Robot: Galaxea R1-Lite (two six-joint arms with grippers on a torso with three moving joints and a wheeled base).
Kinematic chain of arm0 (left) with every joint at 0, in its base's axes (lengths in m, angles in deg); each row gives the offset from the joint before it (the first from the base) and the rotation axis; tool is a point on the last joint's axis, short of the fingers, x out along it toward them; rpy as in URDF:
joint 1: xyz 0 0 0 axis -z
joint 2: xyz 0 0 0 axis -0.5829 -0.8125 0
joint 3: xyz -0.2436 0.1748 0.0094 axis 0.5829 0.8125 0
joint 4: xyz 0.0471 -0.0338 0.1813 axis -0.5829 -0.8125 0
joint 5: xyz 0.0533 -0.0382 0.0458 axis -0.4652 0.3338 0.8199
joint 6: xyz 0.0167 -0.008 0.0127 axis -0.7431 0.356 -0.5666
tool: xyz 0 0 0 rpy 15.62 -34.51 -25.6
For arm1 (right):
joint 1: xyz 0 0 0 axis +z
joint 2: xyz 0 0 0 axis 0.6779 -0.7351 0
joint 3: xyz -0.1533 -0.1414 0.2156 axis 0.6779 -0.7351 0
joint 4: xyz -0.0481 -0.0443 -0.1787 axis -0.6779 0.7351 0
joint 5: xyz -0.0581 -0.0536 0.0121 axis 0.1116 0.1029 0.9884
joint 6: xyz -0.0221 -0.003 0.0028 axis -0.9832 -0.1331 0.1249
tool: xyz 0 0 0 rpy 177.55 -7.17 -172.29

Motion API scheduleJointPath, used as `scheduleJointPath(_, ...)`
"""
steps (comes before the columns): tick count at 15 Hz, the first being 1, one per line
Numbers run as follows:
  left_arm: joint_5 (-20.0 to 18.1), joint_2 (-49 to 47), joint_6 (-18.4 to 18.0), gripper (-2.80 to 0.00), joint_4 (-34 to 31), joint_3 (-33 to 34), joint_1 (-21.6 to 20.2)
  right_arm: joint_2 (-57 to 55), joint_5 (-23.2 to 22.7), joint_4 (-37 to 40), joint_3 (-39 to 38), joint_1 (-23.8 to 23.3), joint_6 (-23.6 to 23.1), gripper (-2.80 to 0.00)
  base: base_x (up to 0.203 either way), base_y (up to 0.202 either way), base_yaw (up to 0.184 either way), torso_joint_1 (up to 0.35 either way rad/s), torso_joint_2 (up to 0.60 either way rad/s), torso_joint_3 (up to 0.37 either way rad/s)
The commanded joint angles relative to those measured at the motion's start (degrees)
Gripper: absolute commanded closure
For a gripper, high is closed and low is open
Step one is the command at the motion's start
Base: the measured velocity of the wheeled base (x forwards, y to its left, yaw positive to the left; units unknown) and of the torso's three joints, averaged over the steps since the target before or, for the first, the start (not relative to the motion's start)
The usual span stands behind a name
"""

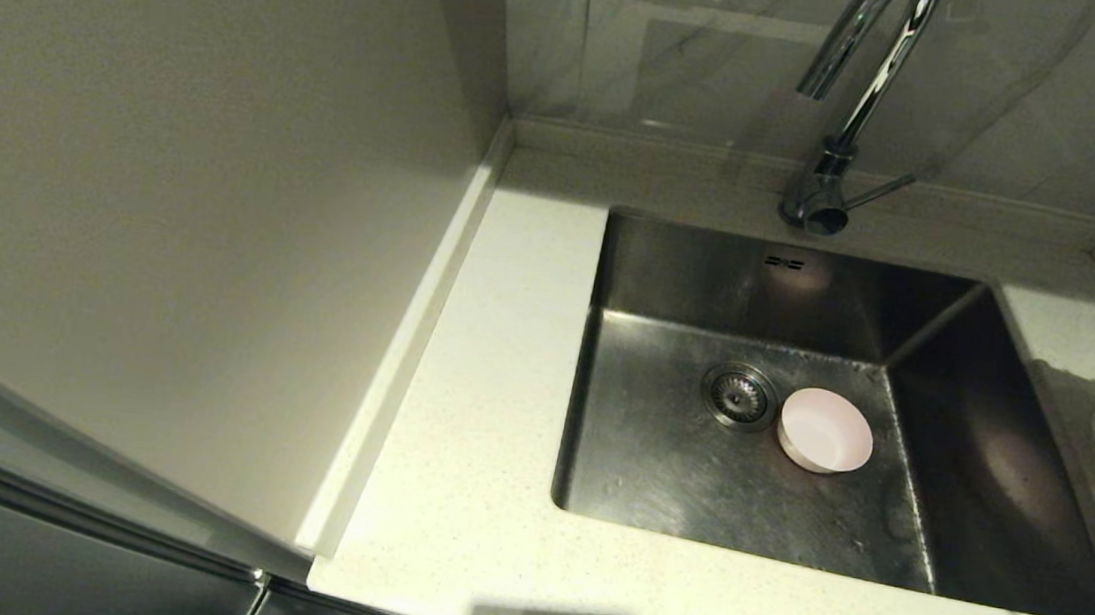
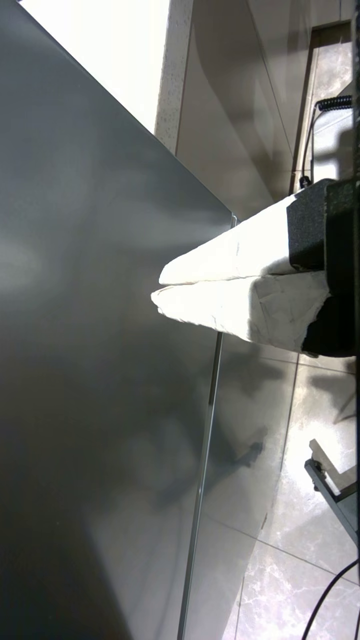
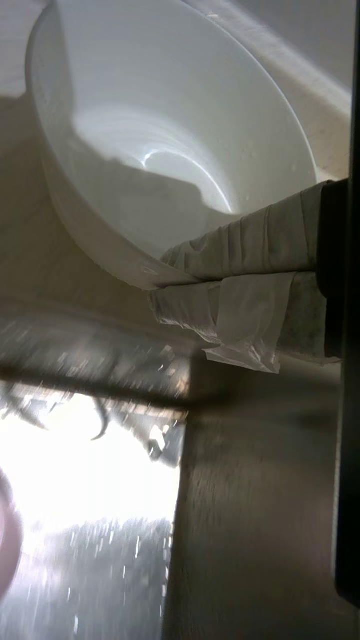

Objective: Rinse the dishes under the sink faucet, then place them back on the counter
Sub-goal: Put a bowl into the sink

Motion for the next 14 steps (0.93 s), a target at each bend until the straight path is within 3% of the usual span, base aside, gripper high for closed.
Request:
scheduleJointPath(1, 0.04, 0.09, 0.04, 0.0, 0.02, 0.0, 0.0, 2.99, -0.07, 0.1, -0.44, 4.18, -0.29, 0.0, 0.0, 0.0, 0.0, 0.0, 0.0, 0.0)
scheduleJointPath(5, 0.04, 0.09, 0.04, 0.0, 0.02, 0.0, 0.0, 6.09, 0.15, 0.1, -1.62, 13.94, -0.32, 0.0, 0.0, 0.0, 0.0, 0.0, 0.0, 0.0)
scheduleJointPath(9, 0.04, 0.09, 0.04, 0.0, 0.02, 0.0, 0.0, 6.65, 4.42, 0.17, -3.23, 25.59, -0.26, 0.0, 0.0, 0.0, 0.0, 0.0, 0.0, 0.0)
scheduleJointPath(14, 0.04, 0.09, 0.04, 0.0, 0.02, 0.0, 0.0, 0.71, 5.57, 0.01, -1.35, 38.4, -0.98, 0.0, 0.0, 0.0, 0.0, 0.0, 0.0, 0.0)
